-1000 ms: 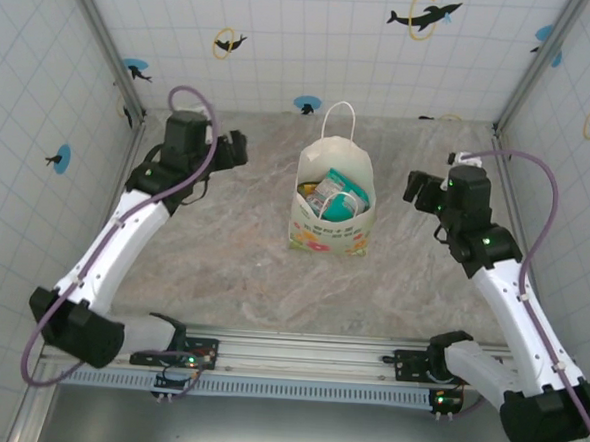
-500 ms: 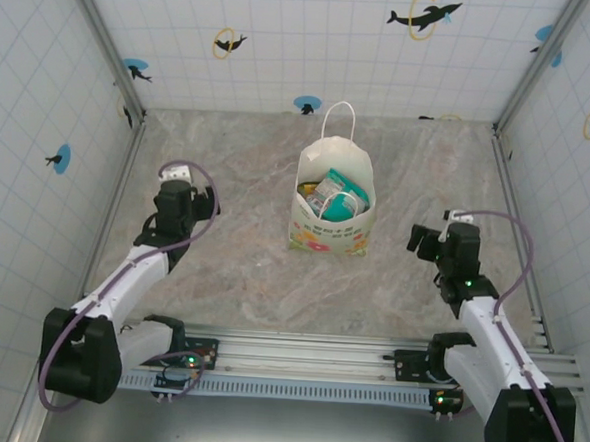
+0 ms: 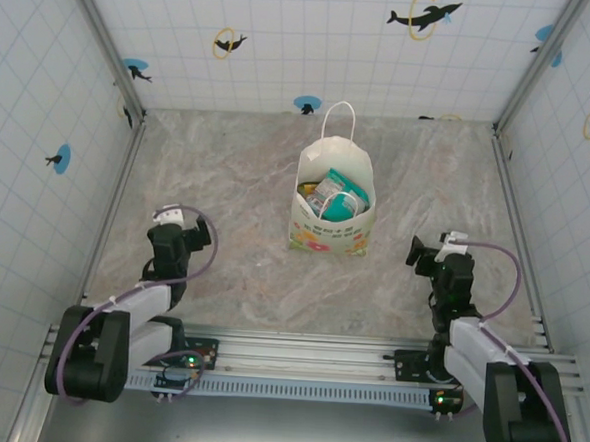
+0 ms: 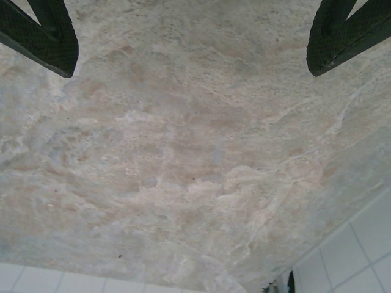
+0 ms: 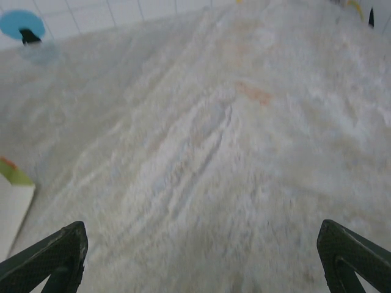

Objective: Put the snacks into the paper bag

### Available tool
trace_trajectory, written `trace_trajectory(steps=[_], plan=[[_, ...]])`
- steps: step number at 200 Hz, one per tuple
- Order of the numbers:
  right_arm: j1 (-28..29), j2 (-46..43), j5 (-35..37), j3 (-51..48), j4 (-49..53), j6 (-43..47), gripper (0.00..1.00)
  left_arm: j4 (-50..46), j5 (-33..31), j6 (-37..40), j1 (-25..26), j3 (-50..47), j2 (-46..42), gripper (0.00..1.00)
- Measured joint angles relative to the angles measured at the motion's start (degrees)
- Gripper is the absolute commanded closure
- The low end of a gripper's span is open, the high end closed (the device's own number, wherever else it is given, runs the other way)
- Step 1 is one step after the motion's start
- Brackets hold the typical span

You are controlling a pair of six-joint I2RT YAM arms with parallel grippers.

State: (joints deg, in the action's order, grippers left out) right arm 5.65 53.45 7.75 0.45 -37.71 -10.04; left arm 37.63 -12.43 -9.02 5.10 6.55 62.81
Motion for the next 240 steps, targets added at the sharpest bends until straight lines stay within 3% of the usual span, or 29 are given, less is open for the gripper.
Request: trace_trajectory(steps=[62, 88, 111, 144, 189, 240], plan=[[-0.1, 13.5, 0.3, 0.0, -16.8, 2.3, 0.01, 22.0, 3.6, 1.9, -2.2, -6.3, 8.8, 0.02], [-0.3, 18.9, 0.3, 0.0, -21.4, 4.8, 0.01, 37.3, 4.5, 4.5, -2.2, -6.2, 17.0, 0.02], [-1.4, 24.5, 0.3, 0.0, -27.5, 5.9, 0.01, 43.5, 5.6, 4.6, -2.3, -6.2, 22.9, 0.02], [-2.1, 33.6, -0.6, 0.0, -35.7, 6.6, 0.00, 35.6, 7.5, 5.2, -2.3, -1.6, 17.4, 0.02], [-3.3, 33.7, -0.7, -0.1, -34.6, 6.1, 0.00, 19.9, 8.0, 7.8, -3.0, 4.8, 7.6, 0.02], [-3.4, 33.7, -0.7, -0.1, -34.1, 5.9, 0.00, 14.4, 8.4, 7.3, -3.3, 1.7, 12.0, 0.02]])
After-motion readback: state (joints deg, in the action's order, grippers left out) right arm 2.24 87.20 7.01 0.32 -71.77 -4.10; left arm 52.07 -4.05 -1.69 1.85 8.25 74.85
